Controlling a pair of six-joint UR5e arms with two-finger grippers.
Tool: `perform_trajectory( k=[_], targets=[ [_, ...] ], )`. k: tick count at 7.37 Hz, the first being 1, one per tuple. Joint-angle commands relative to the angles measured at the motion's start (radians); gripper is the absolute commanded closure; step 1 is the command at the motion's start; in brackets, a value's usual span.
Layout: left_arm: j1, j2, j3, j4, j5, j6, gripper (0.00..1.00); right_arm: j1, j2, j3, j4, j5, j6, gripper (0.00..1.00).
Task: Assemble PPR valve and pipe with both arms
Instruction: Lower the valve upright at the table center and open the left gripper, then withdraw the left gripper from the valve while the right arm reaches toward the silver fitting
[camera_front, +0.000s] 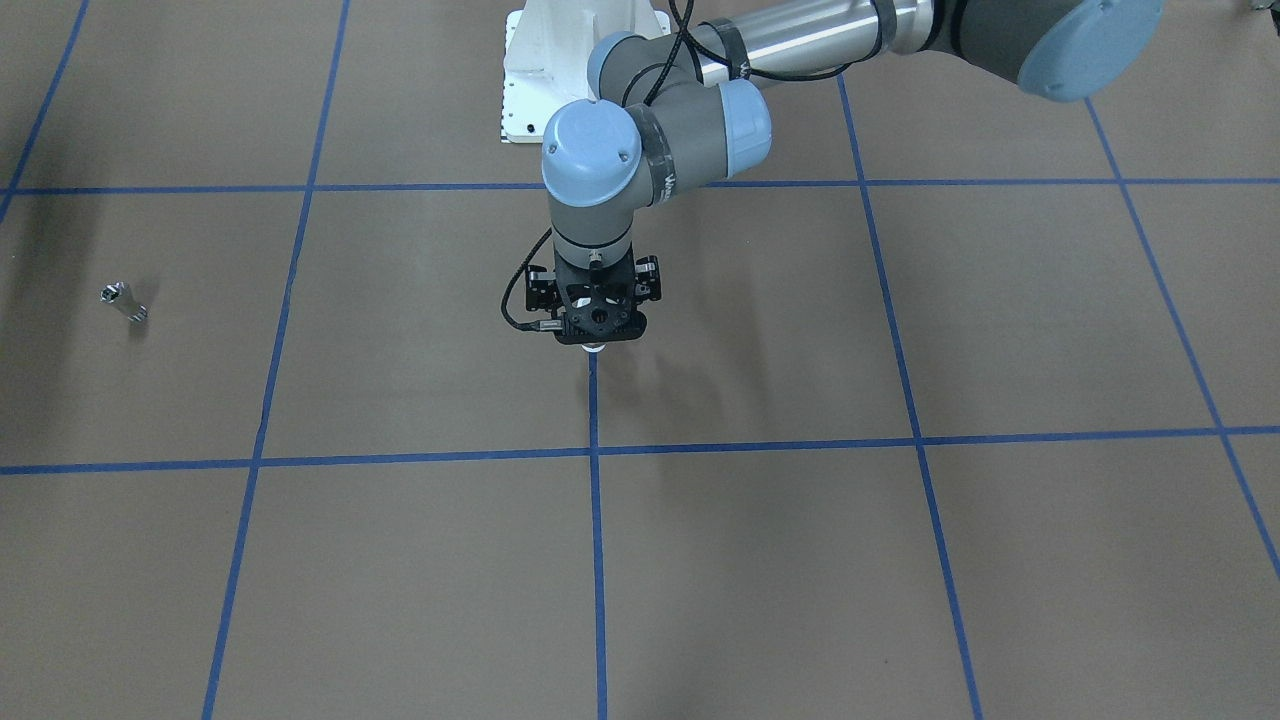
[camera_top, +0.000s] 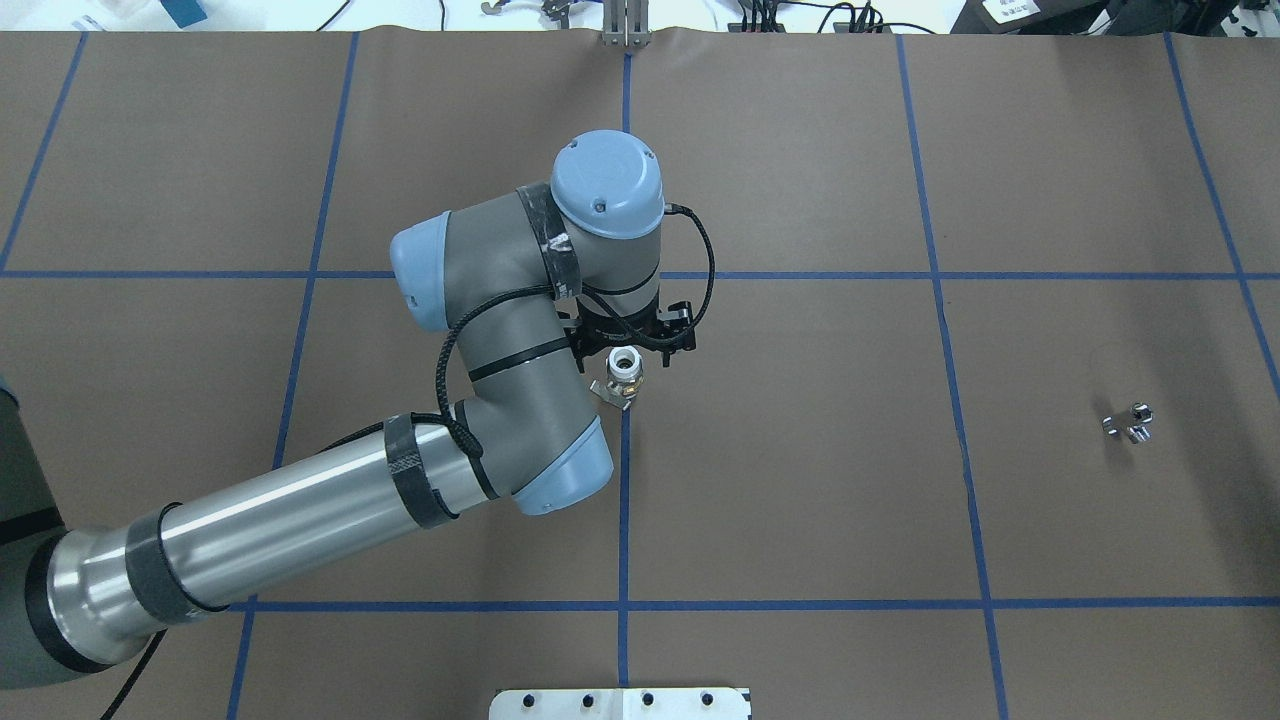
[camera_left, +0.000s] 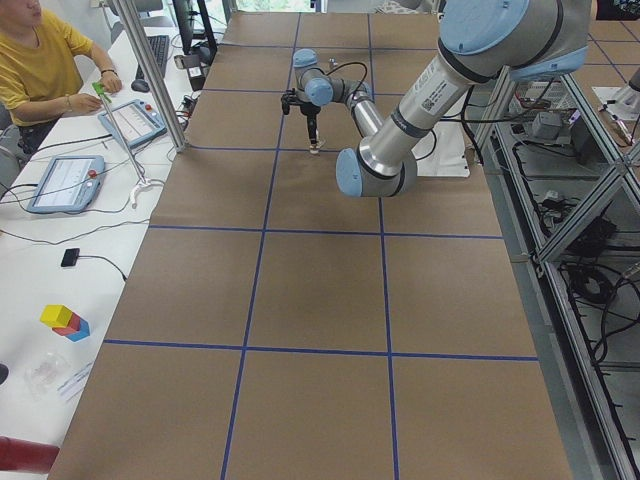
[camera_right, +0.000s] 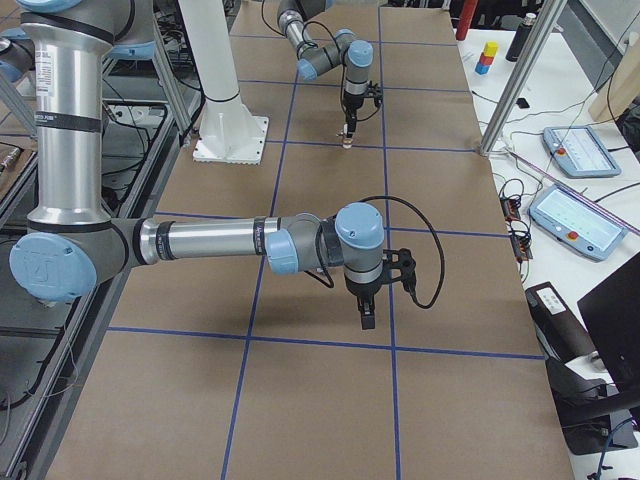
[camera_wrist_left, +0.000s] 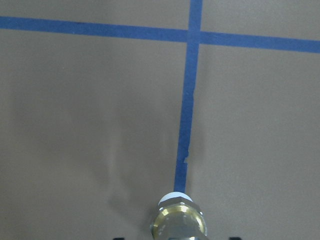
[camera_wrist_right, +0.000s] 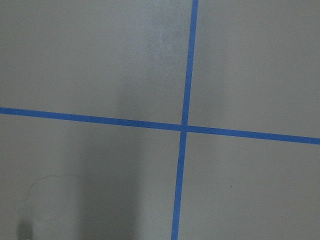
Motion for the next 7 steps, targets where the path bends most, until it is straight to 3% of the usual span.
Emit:
perform_trajectory(
  k=[1, 3, 4, 7],
  targets=[
    [-0.010, 0.145, -0.264, 0.013, -0.003, 0.001, 0.01, 0.000, 0.001, 0.007, 0.002, 0.002, -0.002, 0.00],
    [-0.024, 0.343, -0.499, 0.016, -0.002, 0.081, 0.01, -0.052, 0.001, 0.010, 0.067, 0.009, 0.036, 0.00],
    [-0.046, 0.419, -0.572, 0.016, -0.002, 0.165, 0.01, -0.104, 0.001, 0.018, 0.102, 0.006, 0.140, 0.00],
    [-0.079, 0.614, -0.661, 0.012, 0.004, 0.349, 0.01, -0.279, -0.022, 0.011, 0.346, -0.008, 0.478, 0.00]
  ],
)
